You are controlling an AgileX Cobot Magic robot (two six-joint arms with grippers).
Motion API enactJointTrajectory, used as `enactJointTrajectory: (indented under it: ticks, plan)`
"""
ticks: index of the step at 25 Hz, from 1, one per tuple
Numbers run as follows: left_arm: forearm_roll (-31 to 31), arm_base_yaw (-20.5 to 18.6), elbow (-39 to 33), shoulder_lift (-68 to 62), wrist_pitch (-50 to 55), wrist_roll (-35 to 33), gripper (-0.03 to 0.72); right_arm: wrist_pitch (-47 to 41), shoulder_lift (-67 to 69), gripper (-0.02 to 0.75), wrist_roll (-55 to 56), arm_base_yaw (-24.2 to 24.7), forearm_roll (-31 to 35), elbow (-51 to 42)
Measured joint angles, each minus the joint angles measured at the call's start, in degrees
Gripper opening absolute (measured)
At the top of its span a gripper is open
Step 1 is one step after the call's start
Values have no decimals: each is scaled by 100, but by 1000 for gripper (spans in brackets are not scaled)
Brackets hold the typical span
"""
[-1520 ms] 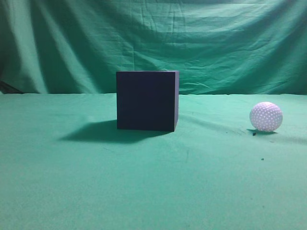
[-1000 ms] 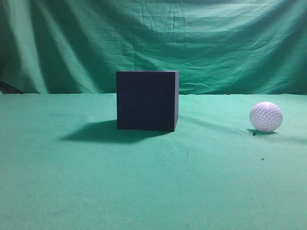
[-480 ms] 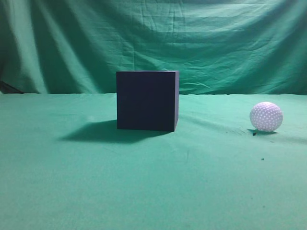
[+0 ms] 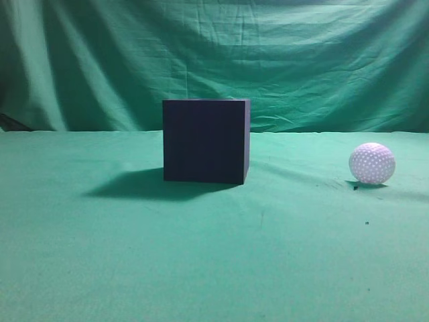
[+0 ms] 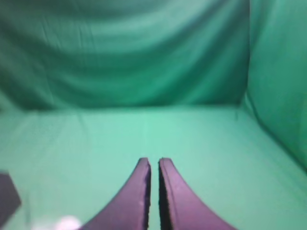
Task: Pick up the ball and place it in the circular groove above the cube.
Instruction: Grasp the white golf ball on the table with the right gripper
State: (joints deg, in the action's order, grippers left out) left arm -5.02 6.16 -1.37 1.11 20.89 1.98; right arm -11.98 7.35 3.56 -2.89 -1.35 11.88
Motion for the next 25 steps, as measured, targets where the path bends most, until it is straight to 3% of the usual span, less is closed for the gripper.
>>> enactJointTrajectory:
  ticks: [4, 9, 12, 15, 18, 25]
  plan:
    - [0, 0, 0, 0, 0, 0, 0, -1760, 1225, 0, 150, 0, 43, 940]
    - [0, 0, 0, 0, 0, 0, 0, -2120, 2286, 0, 253, 0, 209, 1238]
    - [0, 0, 0, 0, 0, 0, 0, -2318, 2641, 0, -144, 0, 749, 1253]
    - [0, 0, 0, 0, 0, 0, 0, -2746, 3083, 0, -1389, -11, 1648, 1435]
    - [0, 0, 0, 0, 0, 0, 0, -3152, 3659, 0, -2076, -346, 2141, 1741]
    - [0, 0, 0, 0, 0, 0, 0, -3362, 5124, 0, -2189, -1610, 2028, 2609]
